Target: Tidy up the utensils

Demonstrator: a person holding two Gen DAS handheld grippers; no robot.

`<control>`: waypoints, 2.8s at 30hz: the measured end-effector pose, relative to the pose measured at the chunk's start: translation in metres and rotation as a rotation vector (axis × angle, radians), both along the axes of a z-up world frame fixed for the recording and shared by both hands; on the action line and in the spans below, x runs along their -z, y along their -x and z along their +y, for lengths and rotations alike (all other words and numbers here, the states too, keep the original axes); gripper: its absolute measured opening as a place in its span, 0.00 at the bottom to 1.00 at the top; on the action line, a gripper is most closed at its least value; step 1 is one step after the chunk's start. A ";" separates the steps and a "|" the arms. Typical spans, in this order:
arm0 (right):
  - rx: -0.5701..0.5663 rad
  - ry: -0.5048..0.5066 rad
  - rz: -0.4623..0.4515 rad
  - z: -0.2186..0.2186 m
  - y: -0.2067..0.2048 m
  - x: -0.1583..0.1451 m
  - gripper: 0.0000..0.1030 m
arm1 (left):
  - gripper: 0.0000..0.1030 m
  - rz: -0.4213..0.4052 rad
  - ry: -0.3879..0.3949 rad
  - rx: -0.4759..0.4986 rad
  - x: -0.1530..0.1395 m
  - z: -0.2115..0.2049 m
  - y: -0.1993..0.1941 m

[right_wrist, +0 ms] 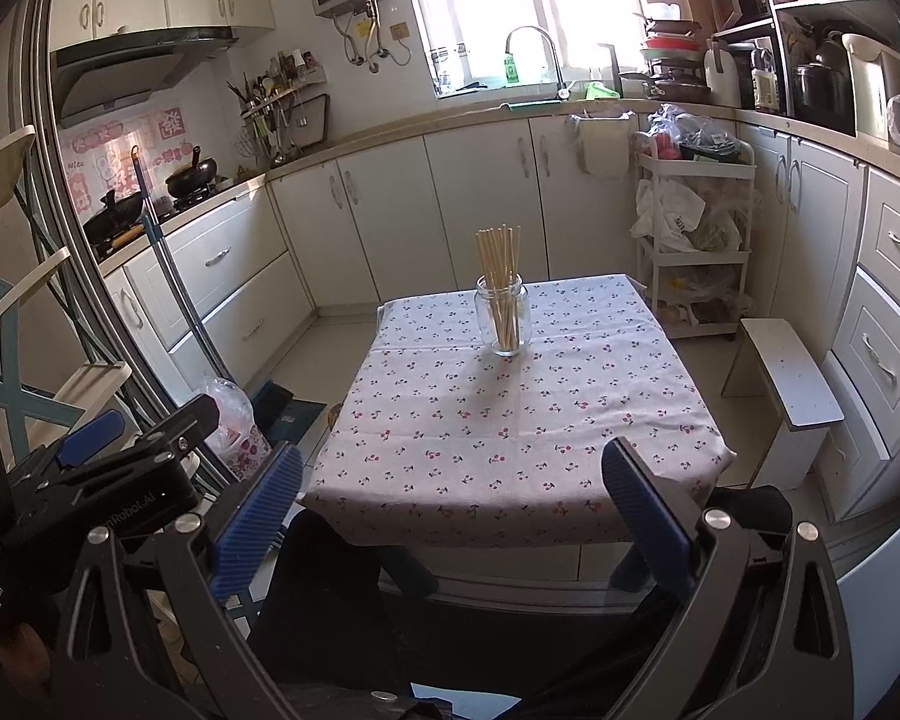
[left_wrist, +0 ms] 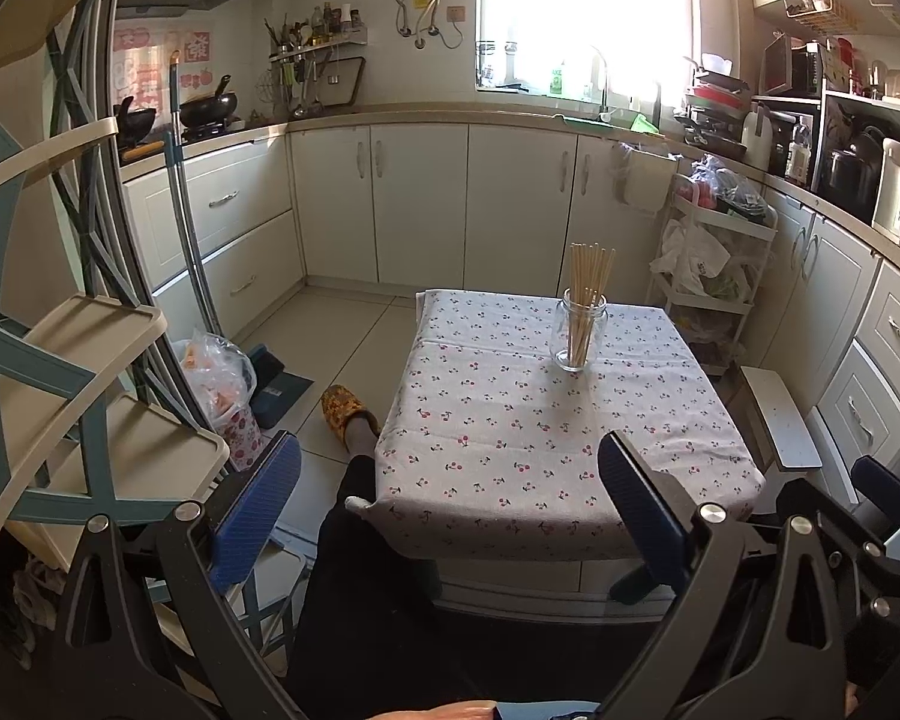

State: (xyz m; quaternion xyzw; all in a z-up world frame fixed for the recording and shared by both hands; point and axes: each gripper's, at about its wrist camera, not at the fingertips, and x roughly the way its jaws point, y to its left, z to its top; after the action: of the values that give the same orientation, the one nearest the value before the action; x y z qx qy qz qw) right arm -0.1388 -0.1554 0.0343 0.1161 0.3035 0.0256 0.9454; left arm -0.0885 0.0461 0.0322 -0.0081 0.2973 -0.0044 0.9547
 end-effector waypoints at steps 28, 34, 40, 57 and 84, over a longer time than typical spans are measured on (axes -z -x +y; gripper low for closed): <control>-0.003 -0.001 0.002 0.005 0.002 0.002 0.93 | 0.93 0.002 -0.001 0.002 0.000 -0.003 0.000; -0.004 -0.001 0.003 0.006 0.003 0.002 0.93 | 0.93 0.002 -0.002 0.001 0.000 -0.003 0.001; -0.004 -0.001 0.004 0.008 0.003 0.002 0.93 | 0.93 0.003 -0.002 0.001 0.000 -0.004 0.000; -0.009 -0.002 0.007 0.014 0.006 0.005 0.93 | 0.93 0.004 -0.003 0.004 0.001 -0.004 0.002; -0.009 -0.003 0.008 0.014 0.005 0.005 0.93 | 0.93 0.006 -0.004 0.007 0.006 -0.001 0.002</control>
State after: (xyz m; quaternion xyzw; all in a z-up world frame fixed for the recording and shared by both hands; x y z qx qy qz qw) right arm -0.1442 -0.1419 0.0298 0.1161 0.3077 0.0296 0.9439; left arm -0.0902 0.0455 0.0263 -0.0051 0.3000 -0.0072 0.9539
